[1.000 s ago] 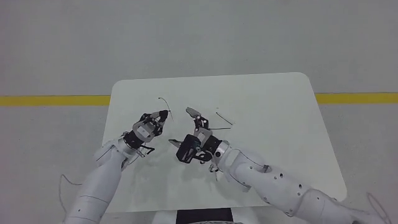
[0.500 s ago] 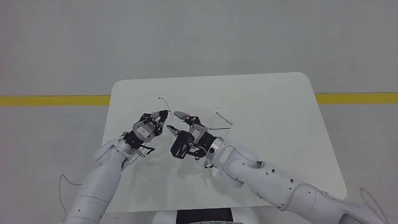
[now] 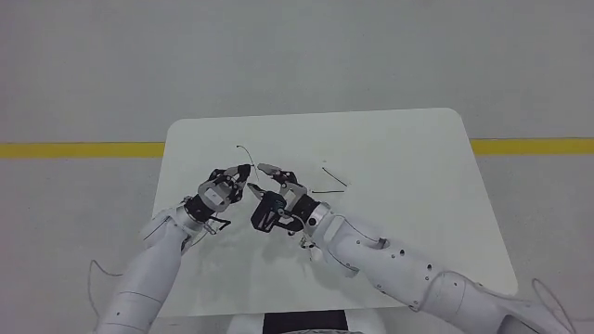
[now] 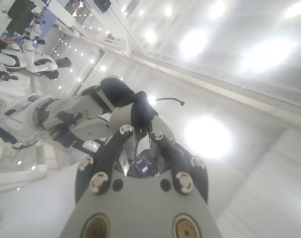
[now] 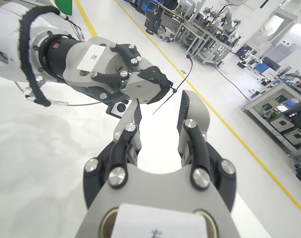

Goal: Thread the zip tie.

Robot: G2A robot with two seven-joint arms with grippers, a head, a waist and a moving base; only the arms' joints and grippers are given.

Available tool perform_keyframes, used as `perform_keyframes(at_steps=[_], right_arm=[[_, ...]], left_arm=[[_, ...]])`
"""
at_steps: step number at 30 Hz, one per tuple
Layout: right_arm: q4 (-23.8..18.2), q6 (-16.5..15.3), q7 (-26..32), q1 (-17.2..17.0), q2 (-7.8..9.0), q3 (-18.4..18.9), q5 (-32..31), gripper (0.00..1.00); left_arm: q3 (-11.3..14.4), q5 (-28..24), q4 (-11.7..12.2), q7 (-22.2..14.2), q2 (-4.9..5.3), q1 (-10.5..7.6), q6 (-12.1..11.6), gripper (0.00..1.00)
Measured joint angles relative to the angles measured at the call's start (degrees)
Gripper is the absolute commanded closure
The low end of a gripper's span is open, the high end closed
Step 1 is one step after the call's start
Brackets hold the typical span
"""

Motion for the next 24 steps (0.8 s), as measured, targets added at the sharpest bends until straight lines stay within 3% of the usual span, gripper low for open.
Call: perform_keyframes(at_steps=[8,13,24], right_arm=[[0.2,0.2,0.0,-0.1,-0.22,0.1,0.0,0.84],[0.3,0.5,-0.2,-0.1,-0.19,0.0,0.0,0.99],[0.3,0.8,-0.5,-0.2,0.17,-0.1,0.0,1.00]], left_arm=[[0.0,0.0,0.0,0.0,0.00,0.00,0.0,1.00],[0.0,0.0,0.0,0.0,0.00,0.00,0.0,1.00],[0.0,0.0,0.0,0.0,0.00,0.00,0.0,1.00]])
